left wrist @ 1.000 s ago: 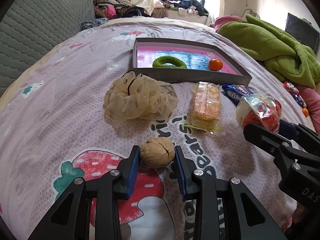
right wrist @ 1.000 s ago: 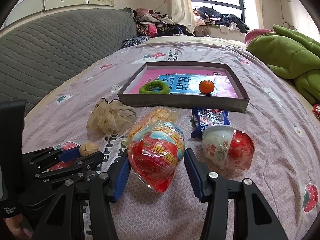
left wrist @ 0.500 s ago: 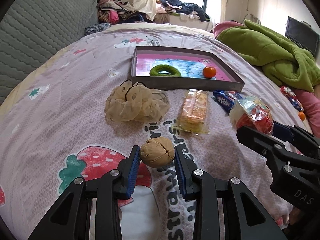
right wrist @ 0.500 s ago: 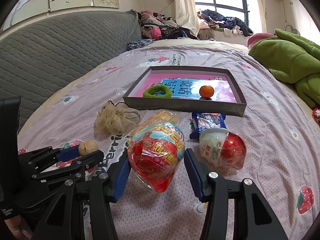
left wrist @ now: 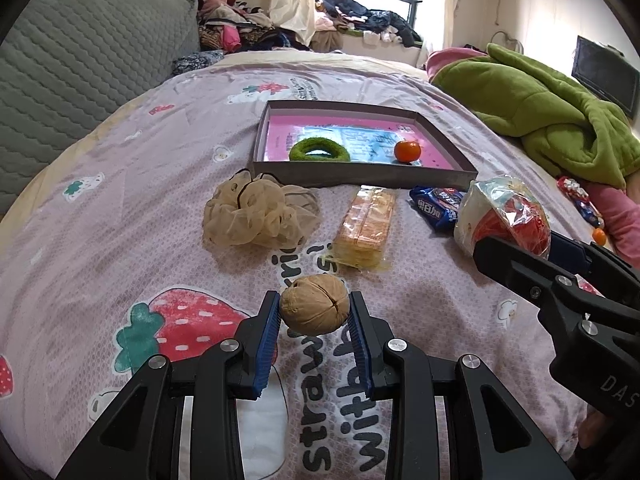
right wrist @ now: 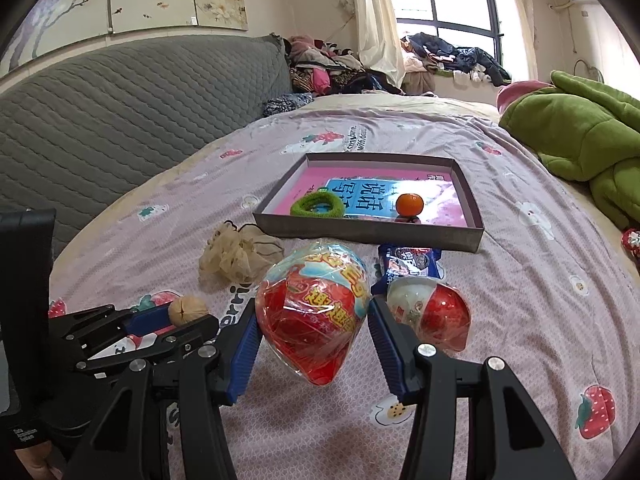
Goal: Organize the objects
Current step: 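Lift the walnut and candy egg bag and carry them toward the tray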
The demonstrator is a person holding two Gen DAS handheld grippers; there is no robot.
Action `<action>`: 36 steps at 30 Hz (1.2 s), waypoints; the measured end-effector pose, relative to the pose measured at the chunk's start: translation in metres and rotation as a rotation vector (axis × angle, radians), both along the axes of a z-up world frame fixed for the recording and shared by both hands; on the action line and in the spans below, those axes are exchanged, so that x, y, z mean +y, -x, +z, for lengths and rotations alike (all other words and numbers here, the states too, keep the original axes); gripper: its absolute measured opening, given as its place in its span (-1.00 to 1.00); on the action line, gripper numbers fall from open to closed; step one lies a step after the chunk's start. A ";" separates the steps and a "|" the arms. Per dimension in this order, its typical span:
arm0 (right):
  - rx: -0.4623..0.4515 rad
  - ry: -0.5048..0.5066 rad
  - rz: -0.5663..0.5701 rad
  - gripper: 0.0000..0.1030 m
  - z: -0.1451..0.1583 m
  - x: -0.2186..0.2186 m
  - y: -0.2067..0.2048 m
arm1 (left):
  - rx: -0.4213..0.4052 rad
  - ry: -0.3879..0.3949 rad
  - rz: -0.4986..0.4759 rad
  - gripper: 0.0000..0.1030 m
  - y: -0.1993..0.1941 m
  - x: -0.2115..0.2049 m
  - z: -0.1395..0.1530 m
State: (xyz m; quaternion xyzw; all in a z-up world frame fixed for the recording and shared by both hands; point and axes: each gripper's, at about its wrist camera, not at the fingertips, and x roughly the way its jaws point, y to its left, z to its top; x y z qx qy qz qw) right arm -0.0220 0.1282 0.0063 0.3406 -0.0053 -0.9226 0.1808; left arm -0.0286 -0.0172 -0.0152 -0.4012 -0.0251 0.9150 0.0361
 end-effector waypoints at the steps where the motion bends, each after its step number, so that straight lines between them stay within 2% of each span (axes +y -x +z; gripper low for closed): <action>1: 0.003 0.002 0.002 0.03 0.001 0.002 0.000 | 0.002 0.001 0.003 -0.33 -0.001 0.001 0.001; 16: 0.066 0.007 0.019 0.03 0.021 0.009 -0.010 | 0.052 -0.004 0.026 -0.33 -0.004 0.012 0.028; 36: 0.073 0.029 0.032 0.03 0.031 0.015 -0.008 | 0.091 -0.036 0.035 -0.33 -0.004 0.013 0.046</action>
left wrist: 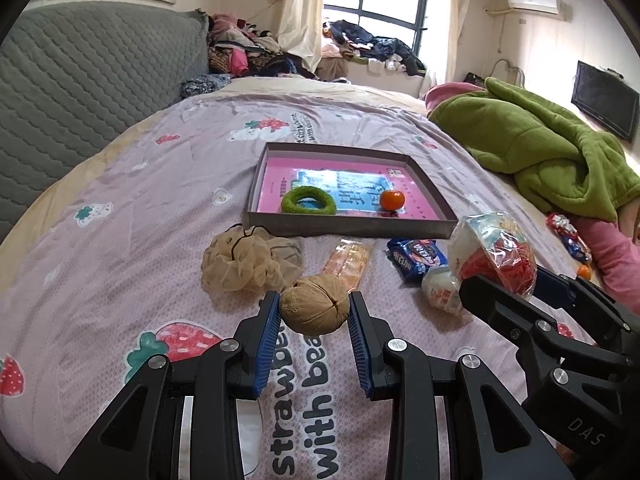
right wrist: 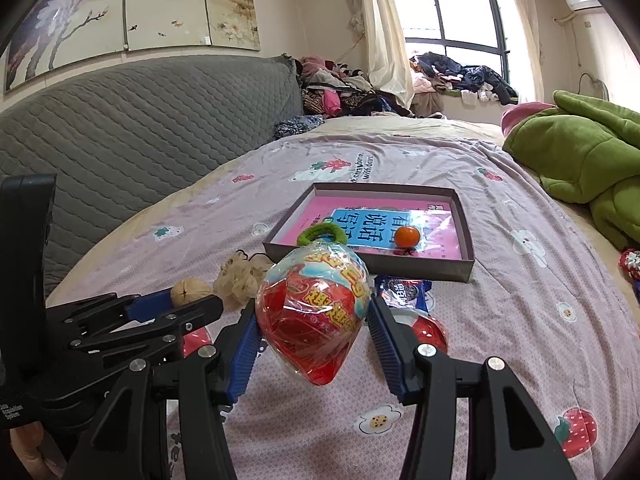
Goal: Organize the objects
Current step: 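Lift the walnut and candy egg bag and carry them toward the tray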
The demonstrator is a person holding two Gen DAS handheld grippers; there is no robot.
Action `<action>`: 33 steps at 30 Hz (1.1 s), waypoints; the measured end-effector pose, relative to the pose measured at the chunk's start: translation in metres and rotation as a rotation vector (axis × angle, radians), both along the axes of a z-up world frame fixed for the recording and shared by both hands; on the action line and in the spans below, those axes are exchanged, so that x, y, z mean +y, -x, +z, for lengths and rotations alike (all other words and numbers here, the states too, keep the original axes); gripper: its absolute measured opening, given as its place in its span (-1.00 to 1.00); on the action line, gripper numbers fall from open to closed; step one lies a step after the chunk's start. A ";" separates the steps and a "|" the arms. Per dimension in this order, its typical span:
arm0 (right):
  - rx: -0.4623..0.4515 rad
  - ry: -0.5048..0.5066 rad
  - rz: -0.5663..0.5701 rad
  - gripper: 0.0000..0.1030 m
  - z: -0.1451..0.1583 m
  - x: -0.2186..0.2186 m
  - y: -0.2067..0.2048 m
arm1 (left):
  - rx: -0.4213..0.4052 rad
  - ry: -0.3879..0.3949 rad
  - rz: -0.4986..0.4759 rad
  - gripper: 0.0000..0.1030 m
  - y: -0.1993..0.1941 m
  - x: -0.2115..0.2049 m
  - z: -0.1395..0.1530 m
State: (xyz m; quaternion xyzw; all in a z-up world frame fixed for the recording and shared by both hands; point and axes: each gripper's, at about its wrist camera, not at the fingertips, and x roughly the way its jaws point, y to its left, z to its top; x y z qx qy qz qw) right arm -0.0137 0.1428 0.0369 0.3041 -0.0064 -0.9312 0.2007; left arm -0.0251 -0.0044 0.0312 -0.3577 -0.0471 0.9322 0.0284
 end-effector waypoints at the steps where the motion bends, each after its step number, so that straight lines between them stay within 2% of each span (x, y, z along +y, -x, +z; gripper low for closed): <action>1: 0.006 -0.004 0.000 0.03 0.002 0.000 0.001 | 0.001 -0.002 0.000 -0.33 0.001 0.000 0.001; 30: 0.077 0.022 -0.017 0.03 0.041 0.020 0.019 | 0.057 0.005 -0.005 -0.33 0.032 0.010 0.038; 33: 0.086 0.001 -0.011 0.03 0.044 0.019 0.022 | 0.058 0.006 -0.007 -0.33 0.035 0.011 0.040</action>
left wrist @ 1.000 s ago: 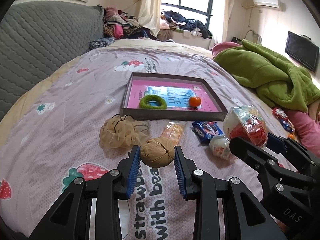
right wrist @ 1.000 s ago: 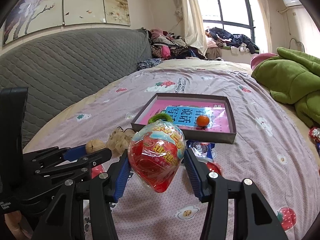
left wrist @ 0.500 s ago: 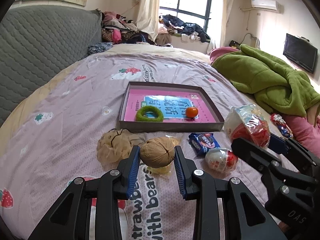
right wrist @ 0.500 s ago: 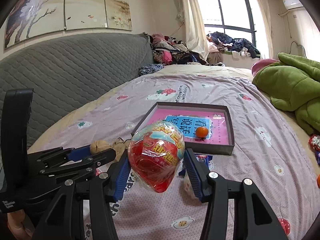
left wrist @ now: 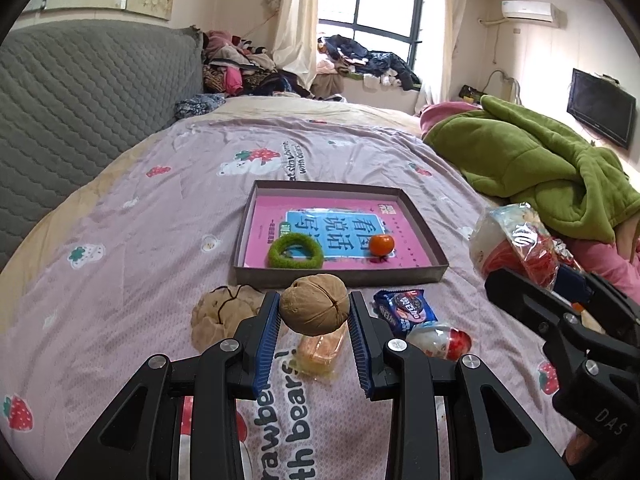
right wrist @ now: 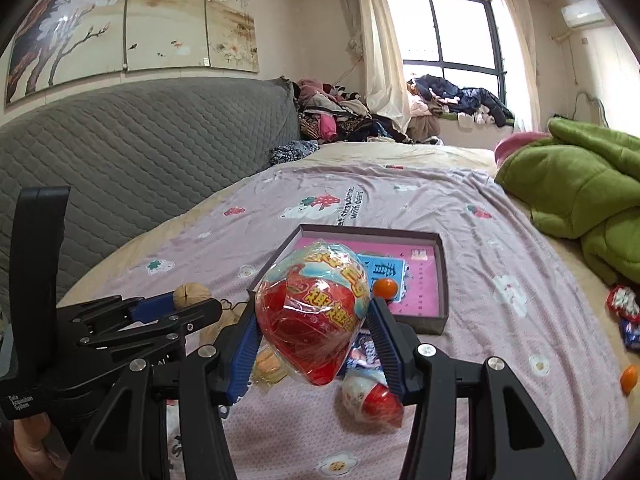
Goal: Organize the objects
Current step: 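Lift the walnut and candy egg bag and carry them toward the tray, then carry the walnut in left tool and red candy egg bag in right tool over the tray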
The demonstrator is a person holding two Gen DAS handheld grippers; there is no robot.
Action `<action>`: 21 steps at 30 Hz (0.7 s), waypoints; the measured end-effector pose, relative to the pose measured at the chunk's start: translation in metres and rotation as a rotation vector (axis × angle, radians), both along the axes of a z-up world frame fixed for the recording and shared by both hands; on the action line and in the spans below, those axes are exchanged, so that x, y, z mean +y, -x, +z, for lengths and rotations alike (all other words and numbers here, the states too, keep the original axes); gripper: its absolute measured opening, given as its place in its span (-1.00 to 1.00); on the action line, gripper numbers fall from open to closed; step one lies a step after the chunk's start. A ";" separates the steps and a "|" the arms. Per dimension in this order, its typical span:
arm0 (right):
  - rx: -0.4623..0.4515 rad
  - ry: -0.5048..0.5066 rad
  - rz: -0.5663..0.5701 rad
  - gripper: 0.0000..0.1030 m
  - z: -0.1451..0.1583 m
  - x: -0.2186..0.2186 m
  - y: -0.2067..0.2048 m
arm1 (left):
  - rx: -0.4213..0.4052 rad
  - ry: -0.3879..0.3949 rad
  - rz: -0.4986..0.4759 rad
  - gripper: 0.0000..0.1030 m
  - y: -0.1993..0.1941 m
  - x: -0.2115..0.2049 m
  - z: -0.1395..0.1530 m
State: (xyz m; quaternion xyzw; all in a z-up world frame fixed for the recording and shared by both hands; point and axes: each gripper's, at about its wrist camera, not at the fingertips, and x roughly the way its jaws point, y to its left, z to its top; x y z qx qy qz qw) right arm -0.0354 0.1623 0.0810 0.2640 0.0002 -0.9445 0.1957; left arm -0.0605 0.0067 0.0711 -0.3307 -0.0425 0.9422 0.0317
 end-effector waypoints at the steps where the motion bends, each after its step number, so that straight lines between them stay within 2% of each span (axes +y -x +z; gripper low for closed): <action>1: 0.001 0.000 0.000 0.03 0.002 0.001 0.002 | 0.002 0.003 0.001 -0.33 0.002 0.000 0.001; 21: 0.023 0.006 -0.013 0.03 0.023 0.028 0.038 | 0.028 0.017 0.006 -0.33 0.037 0.008 0.026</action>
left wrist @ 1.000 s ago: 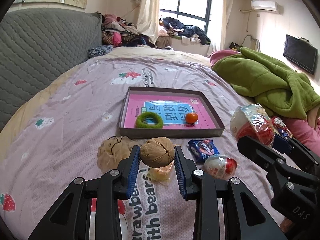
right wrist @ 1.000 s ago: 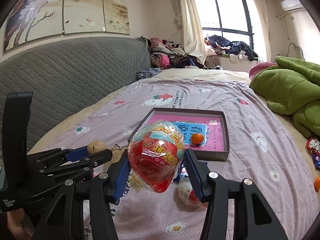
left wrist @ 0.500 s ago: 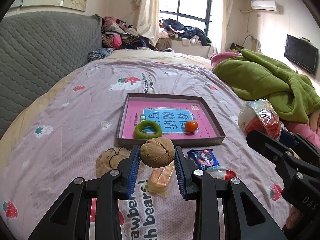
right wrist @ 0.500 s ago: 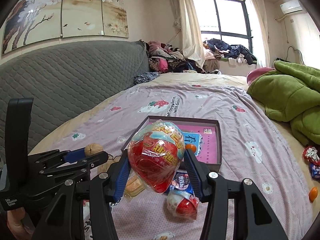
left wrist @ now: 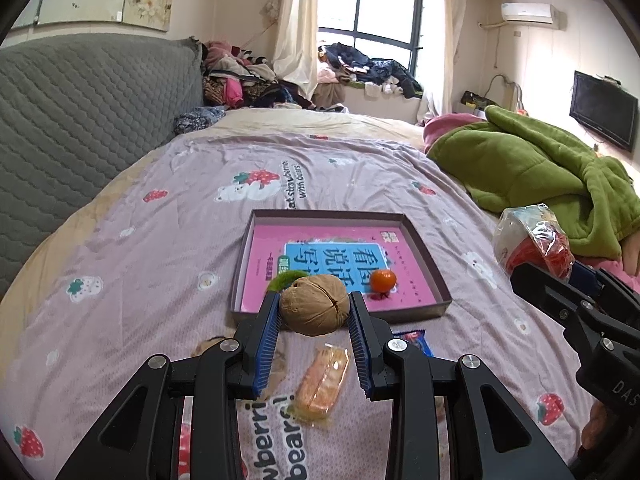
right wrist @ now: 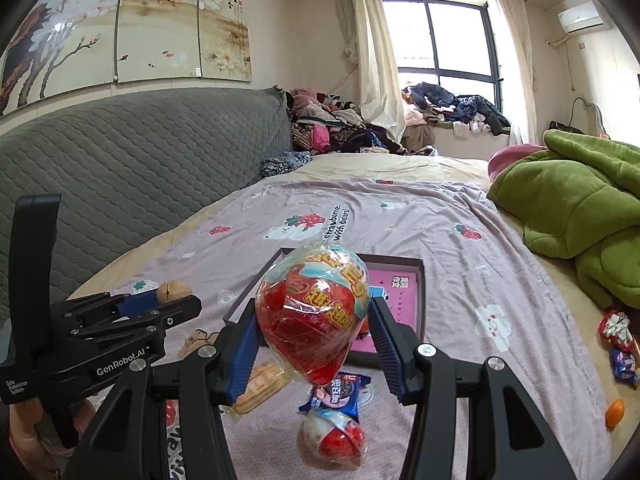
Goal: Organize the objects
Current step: 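Carry the walnut in left tool and red candy egg bag in right tool over the tray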
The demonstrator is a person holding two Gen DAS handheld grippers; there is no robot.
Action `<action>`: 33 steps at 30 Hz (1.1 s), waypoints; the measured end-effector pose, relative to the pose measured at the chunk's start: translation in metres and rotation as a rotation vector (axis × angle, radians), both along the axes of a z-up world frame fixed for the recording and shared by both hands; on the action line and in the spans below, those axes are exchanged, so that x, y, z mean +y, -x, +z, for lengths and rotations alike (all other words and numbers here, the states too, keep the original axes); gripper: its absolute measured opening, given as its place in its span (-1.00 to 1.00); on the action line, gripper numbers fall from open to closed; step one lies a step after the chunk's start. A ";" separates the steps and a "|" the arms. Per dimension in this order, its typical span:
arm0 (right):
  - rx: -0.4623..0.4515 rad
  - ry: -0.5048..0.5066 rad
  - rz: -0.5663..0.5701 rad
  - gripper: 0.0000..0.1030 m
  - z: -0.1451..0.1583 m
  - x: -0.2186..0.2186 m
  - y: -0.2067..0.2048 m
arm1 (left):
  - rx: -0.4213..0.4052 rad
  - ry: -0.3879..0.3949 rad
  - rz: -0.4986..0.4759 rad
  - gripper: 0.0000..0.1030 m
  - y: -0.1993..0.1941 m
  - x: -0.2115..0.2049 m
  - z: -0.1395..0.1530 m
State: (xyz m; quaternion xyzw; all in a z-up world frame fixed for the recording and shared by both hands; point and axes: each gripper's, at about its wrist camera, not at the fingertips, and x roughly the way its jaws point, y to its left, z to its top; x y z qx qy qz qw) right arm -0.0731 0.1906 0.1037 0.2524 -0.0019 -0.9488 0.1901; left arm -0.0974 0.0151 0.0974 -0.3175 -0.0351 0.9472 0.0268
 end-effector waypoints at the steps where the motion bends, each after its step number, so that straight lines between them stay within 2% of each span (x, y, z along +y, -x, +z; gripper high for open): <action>1: 0.006 -0.006 0.001 0.03 0.002 0.000 0.002 | -0.002 0.000 -0.004 -0.33 0.003 0.001 0.001; 11: 0.034 -0.074 0.031 0.03 0.014 -0.001 0.022 | 0.016 -0.010 0.011 -0.33 0.023 0.005 0.016; 16: 0.027 -0.045 0.042 0.03 0.017 0.004 0.029 | 0.017 -0.010 0.021 -0.33 0.035 0.005 0.019; 33: 0.052 -0.062 0.019 0.04 0.019 0.015 0.055 | 0.033 0.000 0.009 -0.33 0.065 0.012 0.030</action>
